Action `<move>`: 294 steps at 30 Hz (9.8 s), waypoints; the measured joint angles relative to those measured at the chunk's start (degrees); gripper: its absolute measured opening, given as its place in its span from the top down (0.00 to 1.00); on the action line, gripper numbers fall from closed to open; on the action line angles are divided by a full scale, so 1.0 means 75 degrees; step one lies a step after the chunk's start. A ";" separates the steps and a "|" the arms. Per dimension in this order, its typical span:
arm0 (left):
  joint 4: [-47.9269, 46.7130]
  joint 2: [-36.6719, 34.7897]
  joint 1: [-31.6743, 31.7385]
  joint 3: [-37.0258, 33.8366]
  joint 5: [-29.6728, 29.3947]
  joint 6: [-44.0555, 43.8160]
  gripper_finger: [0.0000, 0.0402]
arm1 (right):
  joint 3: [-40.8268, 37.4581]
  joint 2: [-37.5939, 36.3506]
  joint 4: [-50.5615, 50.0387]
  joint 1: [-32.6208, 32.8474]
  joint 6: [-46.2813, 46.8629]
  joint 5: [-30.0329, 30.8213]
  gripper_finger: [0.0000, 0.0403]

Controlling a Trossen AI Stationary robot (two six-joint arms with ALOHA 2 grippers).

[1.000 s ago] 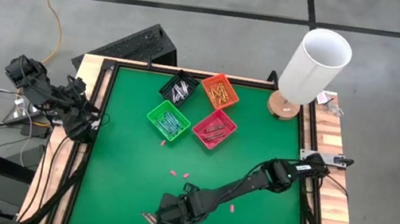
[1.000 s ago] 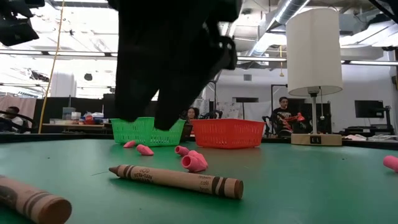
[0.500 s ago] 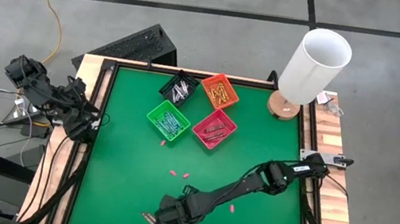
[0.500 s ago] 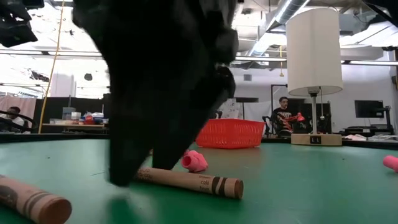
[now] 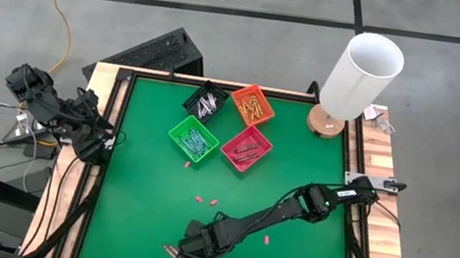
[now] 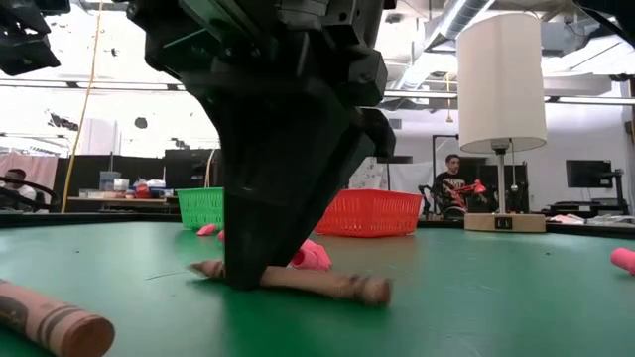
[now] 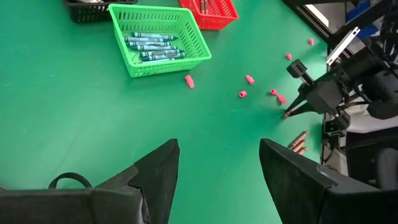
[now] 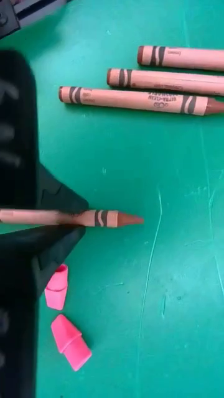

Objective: Sort crayons
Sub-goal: Put the brown crayon into the bin

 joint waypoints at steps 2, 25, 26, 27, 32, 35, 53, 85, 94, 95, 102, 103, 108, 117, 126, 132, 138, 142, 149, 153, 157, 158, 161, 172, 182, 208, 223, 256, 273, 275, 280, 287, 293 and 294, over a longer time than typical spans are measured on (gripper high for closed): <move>0.0000 0.0000 0.0001 0.0000 -0.0008 -0.0002 0.47 | 0.0000 0.0000 -0.0008 -0.0003 0.0050 -0.0001 0.95; 0.0003 0.0000 -0.0002 0.0000 -0.0048 -0.0037 0.47 | 0.0776 -0.2006 -0.2085 -0.1085 -0.1229 0.1341 1.00; 0.0003 0.0000 0.0001 0.0000 -0.0050 -0.0035 0.47 | 0.0785 -0.2223 -0.2322 -0.1247 -0.1244 0.1449 1.00; 0.0003 0.0000 0.0000 0.0000 -0.0054 -0.0028 0.47 | 0.0787 -0.2416 -0.2568 -0.1404 -0.1303 0.1594 1.00; 0.0000 0.0000 -0.0002 0.0000 -0.0150 0.0086 0.47 | 0.0775 -0.2884 -0.3618 -0.2185 -0.2176 0.2369 1.00; 0.0000 0.0000 0.0001 -0.0003 -0.0218 0.0189 0.47 | 0.0775 -0.2978 -0.3912 -0.2638 -0.3605 0.2394 1.00; -0.0411 0.0003 -0.0002 -0.0003 -0.0375 0.0630 0.47 | -0.0191 -0.2378 -0.3917 -0.3910 -1.0502 0.2707 1.00; -0.0536 0.0000 0.0001 -0.0003 -0.1427 -0.0058 0.47 | -0.2885 -0.2586 -0.1241 -0.4551 -1.1855 0.0965 1.00; -0.0542 0.0000 0.0001 -0.0003 -0.1496 -0.0037 0.47 | -0.2888 -0.2576 -0.1397 -0.4836 -1.1919 0.0786 1.00; -0.0547 0.0000 -0.0002 -0.0003 -0.1523 -0.0037 0.47 | -0.2888 -0.2576 -0.1451 -0.4867 -1.1871 0.0788 0.99; -0.0577 0.0000 0.0001 -0.0003 -0.1766 0.0021 0.47 | -0.2888 -0.2573 -0.1497 -0.4993 -1.1694 0.0749 0.95; -0.0577 0.0000 -0.0002 -0.0003 -0.1773 0.0021 0.47 | -0.2888 -0.2573 -0.1502 -0.4992 -1.1655 0.0700 0.94; -0.0577 0.0000 -0.0001 -0.0003 -0.1773 0.0021 0.47 | -0.2888 -0.2573 -0.1550 -0.4949 -1.1645 0.0576 0.90; -0.0574 0.0000 0.0000 -0.0003 -0.1770 0.0024 0.47 | -0.2888 -0.2570 -0.1603 -0.4858 -1.1321 0.0579 0.79; -0.0829 0.0000 0.0000 -0.0003 -0.1770 0.0029 0.47 | -0.2098 -0.2585 -0.3105 -0.4664 -0.9885 0.0572 0.75; -0.0871 0.0000 -0.0002 -0.0003 -0.1768 0.0056 0.47 | -0.0335 -0.2605 -0.3478 -0.4229 -0.7869 -0.0867 0.75; -0.0871 0.0000 0.0000 -0.0003 -0.1757 0.0114 0.47 | 0.0831 -0.2620 -0.2181 -0.3339 -0.5521 -0.1790 0.75; -0.0871 0.0000 -0.0002 -0.0001 -0.1546 0.0120 0.47 | 0.0743 -0.2695 -0.0603 -0.2451 -0.4335 -0.1765 0.75; -0.0863 0.0000 0.0001 0.0000 -0.0990 0.0170 0.47 | 0.0692 -0.2437 0.1188 -0.1018 -0.3111 -0.0311 0.75; -0.0793 0.0000 -0.0002 0.0000 -0.0489 0.0048 0.47 | 0.0634 -0.2359 0.1427 -0.0414 -0.2378 0.0957 0.75; -0.0659 0.0000 -0.0002 0.0000 -0.0102 0.0079 0.47 | 0.0627 -0.2073 0.1423 0.0055 -0.1852 0.1632 0.75; -0.0650 0.0000 0.0000 0.0000 -0.0078 0.0082 0.47 | 0.0627 -0.1970 0.1473 0.0111 -0.1742 0.1645 0.75; -0.0647 0.0000 0.0001 0.0003 -0.0065 0.0082 0.47 | 0.0609 -0.1684 0.1489 0.0311 -0.1310 0.1505 0.75; -0.0662 -0.0003 -0.0002 0.0004 -0.0204 0.0076 0.47 | 0.0616 -0.1041 0.0868 0.0533 -0.0114 0.1091 0.74; -0.0670 0.0003 0.0001 0.0003 -0.0136 -0.0193 0.47 | 0.0627 -0.0181 0.1932 0.0624 0.0240 0.0826 0.57; -0.0675 0.0000 0.0001 0.0003 -0.0095 -0.0005 0.47 | 0.0635 0.0411 0.1149 0.0623 0.0560 0.0917 0.50; -0.0673 0.0000 0.0000 0.0003 -0.0157 0.0028 0.47 | 0.0647 0.0396 0.0027 0.0514 0.1127 0.1078 0.74; -0.0672 0.0000 0.0000 0.0003 -0.0200 0.0046 0.47 | 0.0761 -0.1475 -0.1914 -0.0520 0.1423 0.1336 1.00; -0.0693 0.0000 -0.0002 0.0003 -0.0149 0.0232 0.47 | 0.0638 -0.2986 -0.3912 -0.3131 -0.3362 0.1710 1.00; -0.0737 0.0000 0.0001 0.0003 -0.0190 0.0330 0.47 | 0.0644 -0.2878 -0.3913 -0.3245 -0.4497 0.1937 1.00; -0.0858 0.0000 -0.0001 0.0003 -0.0208 0.0394 0.47 | 0.0171 -0.2861 -0.3907 -0.3481 -0.6966 0.2093 1.00; -0.1022 0.0000 0.0000 0.0002 -0.0203 0.0368 0.47 | -0.1732 -0.2996 -0.3909 -0.3813 -0.8253 0.2521 1.00; -0.1023 0.0000 -0.0002 0.0003 -0.0447 0.0362 0.47 | -0.3079 -0.2996 -0.3677 -0.4053 -0.9027 0.3025 1.00; -0.1023 0.0000 -0.0002 0.0003 -0.0488 0.0362 0.47 | -0.3214 -0.2996 -0.3512 -0.4088 -0.9201 0.3027 1.00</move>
